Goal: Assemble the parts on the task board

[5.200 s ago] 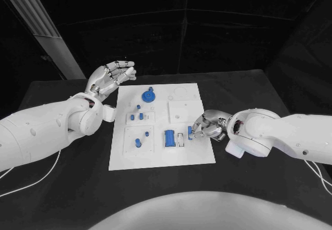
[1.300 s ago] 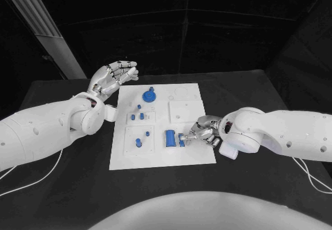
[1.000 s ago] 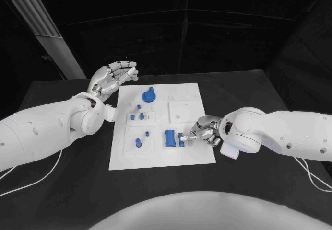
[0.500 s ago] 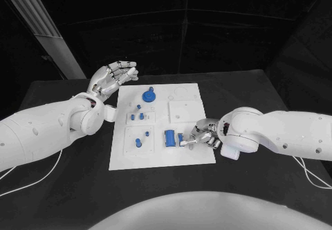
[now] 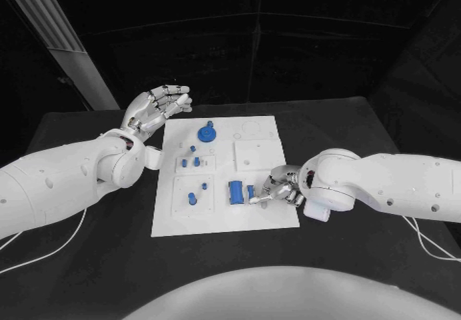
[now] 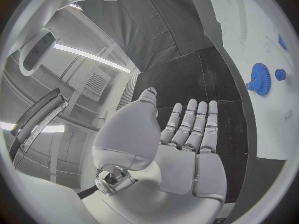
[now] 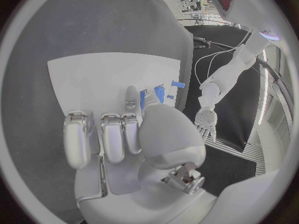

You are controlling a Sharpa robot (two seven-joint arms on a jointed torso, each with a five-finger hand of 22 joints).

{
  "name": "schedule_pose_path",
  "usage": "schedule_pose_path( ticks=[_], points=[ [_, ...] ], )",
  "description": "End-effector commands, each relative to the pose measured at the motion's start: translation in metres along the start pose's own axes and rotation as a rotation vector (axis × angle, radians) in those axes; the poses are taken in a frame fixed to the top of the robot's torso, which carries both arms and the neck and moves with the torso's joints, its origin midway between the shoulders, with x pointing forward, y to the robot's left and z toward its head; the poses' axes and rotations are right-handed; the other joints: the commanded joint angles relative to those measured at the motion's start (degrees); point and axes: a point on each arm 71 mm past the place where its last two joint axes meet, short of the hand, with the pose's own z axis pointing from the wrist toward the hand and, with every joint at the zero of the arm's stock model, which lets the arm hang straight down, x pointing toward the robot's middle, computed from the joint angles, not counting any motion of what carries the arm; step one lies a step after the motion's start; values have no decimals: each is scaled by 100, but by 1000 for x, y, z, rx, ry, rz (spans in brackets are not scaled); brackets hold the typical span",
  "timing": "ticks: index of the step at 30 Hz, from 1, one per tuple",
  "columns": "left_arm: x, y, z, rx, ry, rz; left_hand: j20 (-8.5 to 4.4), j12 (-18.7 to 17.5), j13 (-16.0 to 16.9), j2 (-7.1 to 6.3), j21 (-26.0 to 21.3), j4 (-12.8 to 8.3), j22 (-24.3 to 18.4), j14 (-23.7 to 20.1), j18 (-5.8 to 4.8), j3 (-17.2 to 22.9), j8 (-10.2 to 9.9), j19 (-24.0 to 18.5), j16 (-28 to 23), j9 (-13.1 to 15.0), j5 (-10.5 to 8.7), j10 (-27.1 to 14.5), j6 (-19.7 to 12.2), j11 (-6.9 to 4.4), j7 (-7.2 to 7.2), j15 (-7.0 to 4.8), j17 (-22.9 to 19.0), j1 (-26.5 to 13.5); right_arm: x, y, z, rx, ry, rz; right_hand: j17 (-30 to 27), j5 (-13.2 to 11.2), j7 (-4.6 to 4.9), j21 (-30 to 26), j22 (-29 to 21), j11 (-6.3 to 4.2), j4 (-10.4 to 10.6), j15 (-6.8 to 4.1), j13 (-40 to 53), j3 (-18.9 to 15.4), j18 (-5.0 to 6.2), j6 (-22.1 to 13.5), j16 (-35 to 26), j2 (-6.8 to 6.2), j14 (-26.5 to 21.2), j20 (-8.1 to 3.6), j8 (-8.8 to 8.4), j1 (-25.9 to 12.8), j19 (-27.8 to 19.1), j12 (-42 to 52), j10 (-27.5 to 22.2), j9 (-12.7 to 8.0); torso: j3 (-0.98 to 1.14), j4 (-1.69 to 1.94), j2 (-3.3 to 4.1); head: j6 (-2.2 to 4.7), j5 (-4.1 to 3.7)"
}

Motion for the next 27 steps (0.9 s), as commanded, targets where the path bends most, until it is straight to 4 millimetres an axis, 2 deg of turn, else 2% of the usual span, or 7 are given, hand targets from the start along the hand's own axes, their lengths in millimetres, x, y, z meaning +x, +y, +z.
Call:
schedule_pose_path(
  ticks=[1,8,13,15,18,24,27],
  points=[
    [1,-8,0,97,7,-10,-8,26,-5,69,-19,-2,-9,-40,-105,-41,34,-21,22,-8,31,-31,-38,1,819,-2,-9,1,0,0,1,12,-3,-18,1506,21,-15,18,1510,-41,5,-56,1484,-1,-42,-32,14,67,604,-29,34,139,604,-20,606,31,-2,0,-4,1,-6],
    [1,-8,0,97,6,-9,-8,26,-5,69,-19,-2,-9,-40,-105,-41,34,-21,22,-8,31,-31,-38,1,819,-2,-9,1,-1,0,1,12,-15,-16,1506,60,-21,18,1510,-47,13,-61,1484,9,-42,-42,14,131,604,-33,34,235,604,-20,606,67,1,-5,1,1,-9],
    [1,-8,0,97,7,-10,-8,26,-5,69,-19,-2,-9,-40,-105,-41,34,-21,22,-8,31,-31,-38,1,819,-2,-9,1,-3,1,-1,-24,-46,4,1506,74,-21,18,1510,-48,13,-62,1484,-5,-42,-47,14,123,604,-34,33,264,604,-20,606,80,4,-2,3,1,-5],
    [1,-8,0,98,7,-10,-8,26,-5,69,-19,-2,-9,-40,-105,-41,34,-21,22,-8,31,-31,-38,1,819,-2,-9,1,-6,3,-2,-58,-81,26,1506,99,-21,18,1510,-48,18,-62,1484,-37,-42,-47,14,94,604,-35,35,278,604,-20,606,95,5,-1,1,1,0],
    [1,-8,0,99,6,-9,-8,31,-6,72,-20,-2,-9,-42,-105,-45,39,-22,27,-9,37,-35,-41,1,819,-2,-17,5,-12,4,-5,-116,-149,64,1506,205,-38,18,1510,-63,2,-69,1484,-132,-42,-11,14,-32,604,-40,61,346,604,-20,606,152,6,-6,-3,1,27],
    [0,-7,-1,103,2,-8,-8,32,-6,74,-20,-1,-9,-42,-105,-45,40,-22,28,-9,38,-36,-42,1,819,-2,-18,6,-28,10,-13,-301,-332,172,1506,347,-33,18,1510,-61,16,-87,1484,-239,-42,-39,14,-131,604,-57,35,374,604,-20,606,195,1,1,-19,1,21],
    [1,-6,-2,107,1,-8,-8,32,-6,74,-20,-1,-9,-43,-105,-46,41,-22,29,-10,39,-37,-42,1,819,-2,-19,6,-39,16,-16,-425,-441,258,1506,429,-16,18,1510,-49,18,-87,1484,-304,-42,-89,14,-169,604,-60,-11,378,604,-20,606,205,5,-4,-19,3,58]
  ],
)
